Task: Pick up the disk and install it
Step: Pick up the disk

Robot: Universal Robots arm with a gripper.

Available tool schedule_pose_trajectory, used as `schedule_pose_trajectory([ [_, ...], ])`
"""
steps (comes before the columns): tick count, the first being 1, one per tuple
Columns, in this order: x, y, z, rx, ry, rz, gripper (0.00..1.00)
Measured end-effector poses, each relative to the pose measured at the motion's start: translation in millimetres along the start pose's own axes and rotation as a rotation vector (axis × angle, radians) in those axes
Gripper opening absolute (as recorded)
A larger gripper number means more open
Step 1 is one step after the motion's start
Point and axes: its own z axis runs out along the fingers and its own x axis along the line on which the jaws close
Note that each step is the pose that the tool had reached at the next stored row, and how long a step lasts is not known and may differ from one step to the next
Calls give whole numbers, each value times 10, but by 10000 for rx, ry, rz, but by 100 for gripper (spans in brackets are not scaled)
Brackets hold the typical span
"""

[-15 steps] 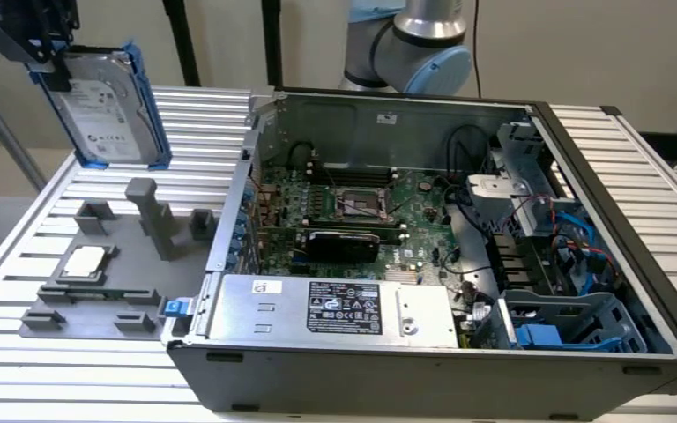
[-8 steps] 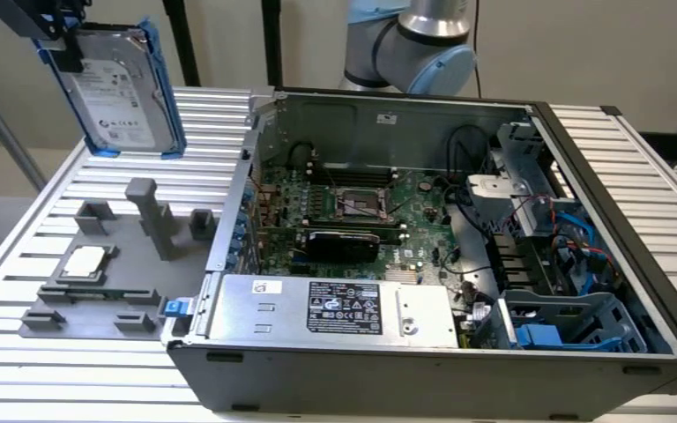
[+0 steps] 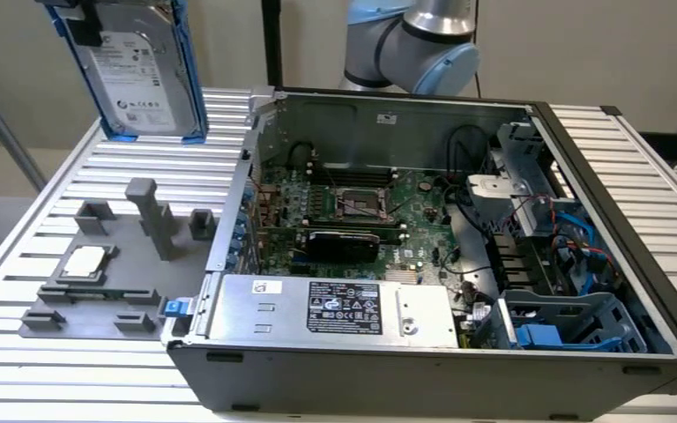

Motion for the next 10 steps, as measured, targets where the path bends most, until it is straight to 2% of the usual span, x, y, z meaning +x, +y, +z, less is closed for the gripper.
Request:
schedule_pose_trajectory([
  [6,110,-271,-115,0,-1,0,0],
  [10,185,-451,-153,1,-2,0,0],
])
